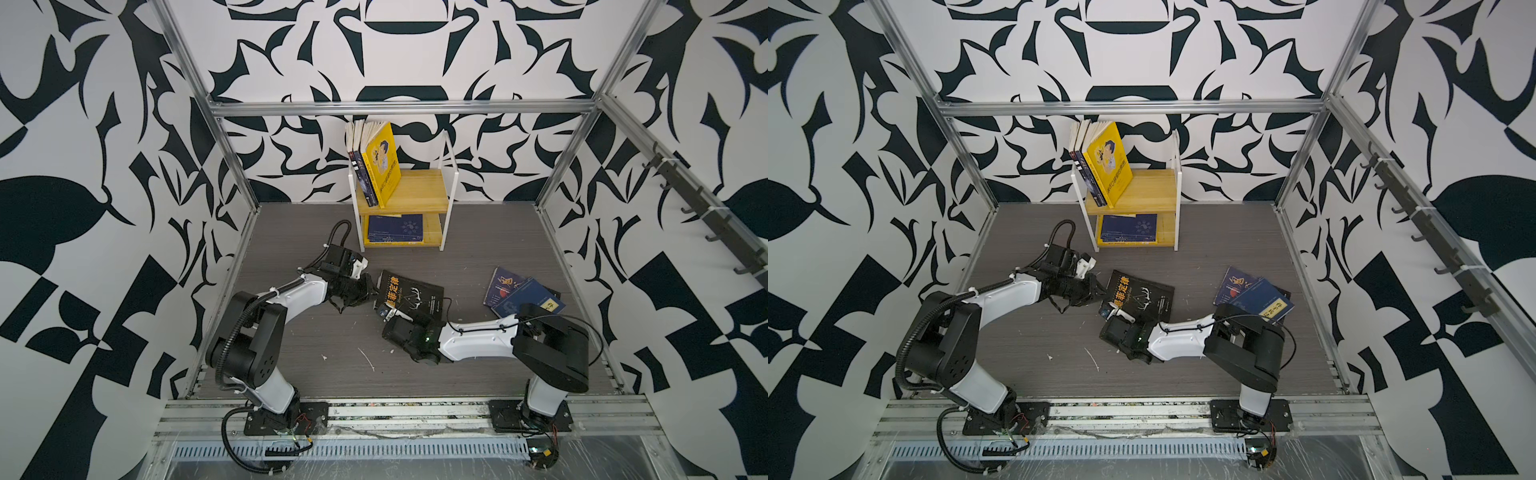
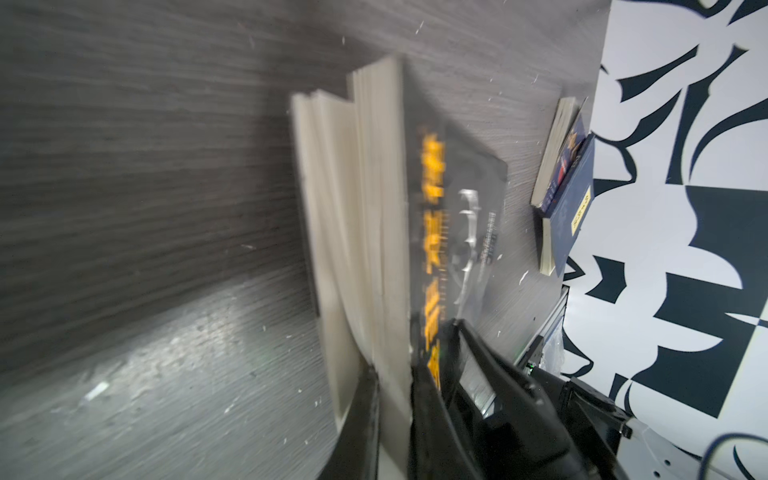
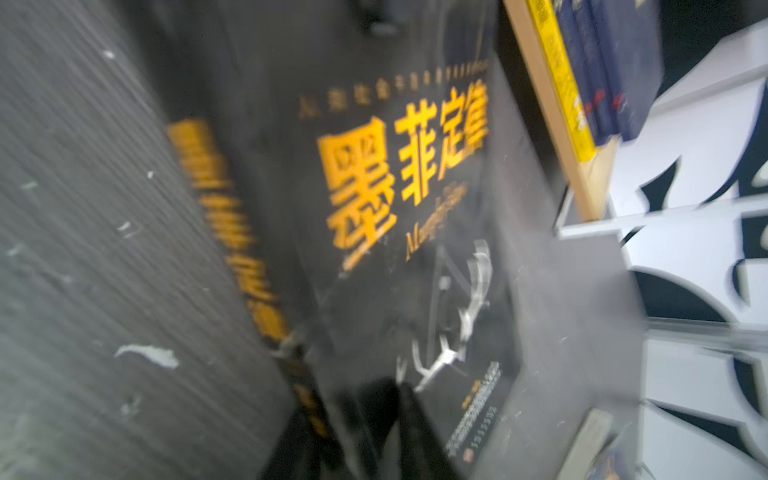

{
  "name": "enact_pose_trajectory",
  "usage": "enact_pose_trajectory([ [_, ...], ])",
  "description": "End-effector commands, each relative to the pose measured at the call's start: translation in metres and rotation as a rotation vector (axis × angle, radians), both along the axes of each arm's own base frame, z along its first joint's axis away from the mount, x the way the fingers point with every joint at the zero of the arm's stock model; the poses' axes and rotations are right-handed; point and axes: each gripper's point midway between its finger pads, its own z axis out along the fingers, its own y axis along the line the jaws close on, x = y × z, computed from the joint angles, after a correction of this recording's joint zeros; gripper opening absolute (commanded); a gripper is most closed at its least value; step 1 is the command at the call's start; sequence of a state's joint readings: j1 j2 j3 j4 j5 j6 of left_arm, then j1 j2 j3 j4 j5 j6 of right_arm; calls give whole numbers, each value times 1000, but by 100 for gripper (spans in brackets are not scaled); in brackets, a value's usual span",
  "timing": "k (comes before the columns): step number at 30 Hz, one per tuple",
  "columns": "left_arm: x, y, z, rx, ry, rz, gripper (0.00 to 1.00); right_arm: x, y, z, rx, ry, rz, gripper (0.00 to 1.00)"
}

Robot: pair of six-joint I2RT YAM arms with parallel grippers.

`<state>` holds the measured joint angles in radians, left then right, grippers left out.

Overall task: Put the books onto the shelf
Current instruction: 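Lift the black book upright with the right gripper while the left gripper withdraws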

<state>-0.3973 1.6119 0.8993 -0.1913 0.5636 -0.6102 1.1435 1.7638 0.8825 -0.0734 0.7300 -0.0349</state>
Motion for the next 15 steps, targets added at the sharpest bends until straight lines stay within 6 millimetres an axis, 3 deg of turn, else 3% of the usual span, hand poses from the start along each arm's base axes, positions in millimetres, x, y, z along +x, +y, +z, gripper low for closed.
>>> enact_pose_trajectory([
  [1, 14, 10, 24, -10, -67, 49, 12, 15, 6, 24, 55, -64, -38, 3],
  [2, 16, 15, 25, -6, -77, 62, 25, 16, 8, 29, 57, -71, -29, 0],
  [5, 27, 34, 31, 21, -132, 96, 46, 20, 11, 52, 82, -106, -18, 0],
  [10, 53, 82, 56, 64, -249, 197, 64, 29, 9, 102, 189, -145, -22, 0],
  [15, 70, 142, 84, 129, -377, 307, 82, 40, 8, 172, 393, -167, -10, 0],
])
